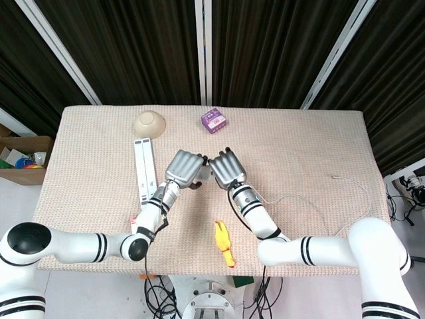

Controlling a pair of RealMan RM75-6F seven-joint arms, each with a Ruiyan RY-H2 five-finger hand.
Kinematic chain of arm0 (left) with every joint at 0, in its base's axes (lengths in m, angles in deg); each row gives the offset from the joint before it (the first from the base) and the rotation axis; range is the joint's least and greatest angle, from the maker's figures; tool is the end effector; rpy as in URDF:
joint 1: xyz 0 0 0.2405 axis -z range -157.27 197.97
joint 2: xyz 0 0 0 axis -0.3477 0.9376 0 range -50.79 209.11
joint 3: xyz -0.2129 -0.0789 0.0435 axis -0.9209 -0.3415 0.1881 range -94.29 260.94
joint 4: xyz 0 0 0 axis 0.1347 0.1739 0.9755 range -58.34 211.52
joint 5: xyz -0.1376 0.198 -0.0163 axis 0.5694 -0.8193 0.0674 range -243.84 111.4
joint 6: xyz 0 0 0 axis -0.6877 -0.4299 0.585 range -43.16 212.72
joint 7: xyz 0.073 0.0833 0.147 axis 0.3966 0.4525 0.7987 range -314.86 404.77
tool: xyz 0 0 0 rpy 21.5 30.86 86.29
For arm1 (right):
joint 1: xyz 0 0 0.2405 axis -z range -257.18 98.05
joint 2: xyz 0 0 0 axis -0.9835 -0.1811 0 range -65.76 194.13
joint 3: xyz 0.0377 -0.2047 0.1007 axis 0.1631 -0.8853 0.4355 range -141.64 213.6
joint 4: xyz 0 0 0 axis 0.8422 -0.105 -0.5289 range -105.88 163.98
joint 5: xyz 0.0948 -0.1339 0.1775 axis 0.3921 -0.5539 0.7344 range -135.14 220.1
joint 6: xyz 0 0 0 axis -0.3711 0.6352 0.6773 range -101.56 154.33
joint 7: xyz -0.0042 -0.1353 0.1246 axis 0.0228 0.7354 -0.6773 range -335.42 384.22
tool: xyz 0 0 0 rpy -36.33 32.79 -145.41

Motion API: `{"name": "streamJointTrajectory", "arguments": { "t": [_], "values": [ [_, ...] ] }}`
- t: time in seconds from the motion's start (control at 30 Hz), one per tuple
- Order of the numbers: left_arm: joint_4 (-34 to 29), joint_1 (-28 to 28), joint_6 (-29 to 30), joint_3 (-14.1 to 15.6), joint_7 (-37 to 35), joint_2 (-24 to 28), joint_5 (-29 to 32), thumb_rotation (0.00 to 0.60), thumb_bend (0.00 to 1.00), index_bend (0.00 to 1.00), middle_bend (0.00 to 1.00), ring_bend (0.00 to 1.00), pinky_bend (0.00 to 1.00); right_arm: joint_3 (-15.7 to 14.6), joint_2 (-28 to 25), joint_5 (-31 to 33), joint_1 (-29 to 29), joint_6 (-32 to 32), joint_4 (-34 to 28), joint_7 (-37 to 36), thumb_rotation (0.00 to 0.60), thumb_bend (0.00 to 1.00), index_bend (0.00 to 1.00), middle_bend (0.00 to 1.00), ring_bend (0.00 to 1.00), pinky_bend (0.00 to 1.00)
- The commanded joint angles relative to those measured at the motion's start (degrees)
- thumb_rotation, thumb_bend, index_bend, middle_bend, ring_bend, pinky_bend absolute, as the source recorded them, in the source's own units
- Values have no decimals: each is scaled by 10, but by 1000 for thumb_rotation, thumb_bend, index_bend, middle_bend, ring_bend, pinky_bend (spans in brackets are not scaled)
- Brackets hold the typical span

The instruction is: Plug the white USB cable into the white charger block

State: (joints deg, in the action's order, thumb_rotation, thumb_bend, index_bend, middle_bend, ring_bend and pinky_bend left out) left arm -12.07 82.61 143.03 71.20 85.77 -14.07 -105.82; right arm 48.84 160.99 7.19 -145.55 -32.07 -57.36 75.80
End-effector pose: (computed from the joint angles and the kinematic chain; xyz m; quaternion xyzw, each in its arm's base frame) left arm -0.0103 0.3807 -0.0864 -0.7822 -0.3152 -0.3374 0.4183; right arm 0.0085 -0.3780 -0.1033 0.8081 -0.2594 0.3002 0.4354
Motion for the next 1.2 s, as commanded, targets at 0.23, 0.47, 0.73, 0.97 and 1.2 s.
{"name": "streamJointTrajectory", "arguments": {
  "t": [0.23, 0.47, 0.73, 0.97, 1.2],
  "values": [
    [3, 0, -1, 2, -1, -3, -1, 527, 286, 545, 512, 741, 954, 1, 3, 2, -2, -1, 4, -7, 600, 452, 492, 535, 368, 299],
    [4, -4, -1, 5, -3, -1, -2, 528, 286, 545, 511, 741, 954, -4, -4, 6, 2, -8, -3, -5, 600, 324, 444, 502, 361, 287],
    [0, -6, 0, 5, -4, 5, -3, 529, 286, 545, 512, 741, 953, -9, -14, 9, 8, -15, -11, -4, 600, 319, 413, 496, 354, 282],
    [-1, -6, 0, 6, -3, 5, -4, 529, 287, 545, 512, 741, 954, -11, -16, 8, 10, -18, -12, -6, 600, 388, 455, 497, 354, 281],
    [-2, -4, -1, 6, 0, 4, -2, 527, 286, 545, 511, 741, 954, -11, -11, 7, 9, -18, -7, -6, 600, 465, 540, 498, 354, 281]
  ]
}}
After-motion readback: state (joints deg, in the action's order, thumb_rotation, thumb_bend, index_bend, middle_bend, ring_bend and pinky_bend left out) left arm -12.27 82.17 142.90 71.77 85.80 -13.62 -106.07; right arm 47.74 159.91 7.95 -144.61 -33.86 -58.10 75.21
